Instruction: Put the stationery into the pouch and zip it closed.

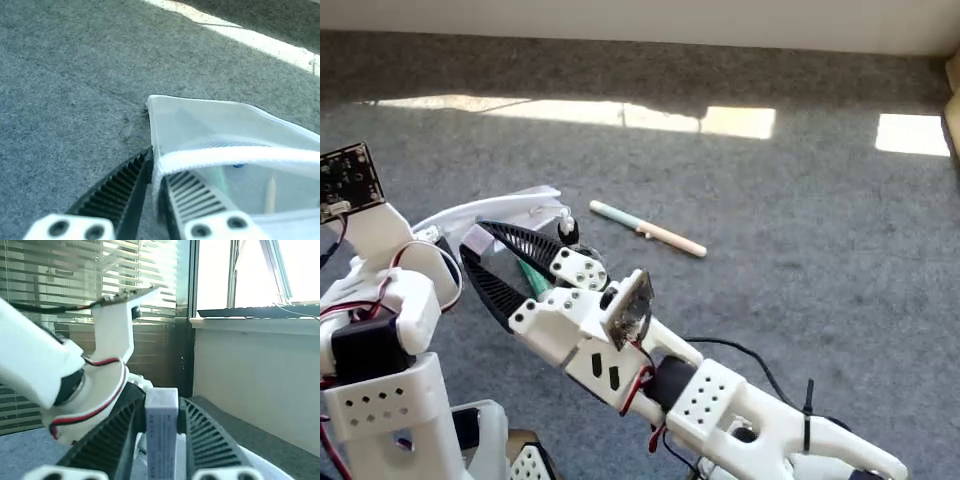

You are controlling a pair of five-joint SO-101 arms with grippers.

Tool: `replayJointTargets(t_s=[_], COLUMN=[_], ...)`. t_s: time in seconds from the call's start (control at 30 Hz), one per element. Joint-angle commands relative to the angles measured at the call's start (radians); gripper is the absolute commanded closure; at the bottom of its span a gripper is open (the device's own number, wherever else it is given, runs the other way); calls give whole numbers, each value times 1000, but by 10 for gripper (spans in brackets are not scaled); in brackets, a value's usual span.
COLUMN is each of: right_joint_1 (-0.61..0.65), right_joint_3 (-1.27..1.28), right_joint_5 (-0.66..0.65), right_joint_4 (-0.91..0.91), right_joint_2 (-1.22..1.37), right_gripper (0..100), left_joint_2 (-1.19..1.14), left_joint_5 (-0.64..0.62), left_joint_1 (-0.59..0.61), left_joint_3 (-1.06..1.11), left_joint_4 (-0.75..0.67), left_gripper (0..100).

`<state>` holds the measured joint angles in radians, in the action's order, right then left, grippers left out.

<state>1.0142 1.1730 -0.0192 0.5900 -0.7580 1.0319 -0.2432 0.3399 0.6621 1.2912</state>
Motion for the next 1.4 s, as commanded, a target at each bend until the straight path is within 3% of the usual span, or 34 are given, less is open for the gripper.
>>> replayJointTargets(t_s=[0.0, 0.43, 0.63, 0.8, 1.37], right_joint_1=[-61, -94, -91, -96, -53], right_joint_3=[-12, -13, -36, -94, -105], right_joint_5=[-9, -9, -6, 91, 97], right_joint_4=[111, 234, 231, 231, 229], right_joint_2=[50, 104, 111, 213, 280], right_gripper=[930, 930, 930, 930, 924], left_joint_2=[-10, -8, -7, -7, -4], left_joint_5=[-9, -9, -9, -9, -8], left_joint_1=[-19, -19, -19, -19, -18], left_joint_3=[-4, -4, -4, -4, 1], left_joint_4=[-21, -21, -21, -20, -17], left_gripper=[993, 993, 993, 993, 993])
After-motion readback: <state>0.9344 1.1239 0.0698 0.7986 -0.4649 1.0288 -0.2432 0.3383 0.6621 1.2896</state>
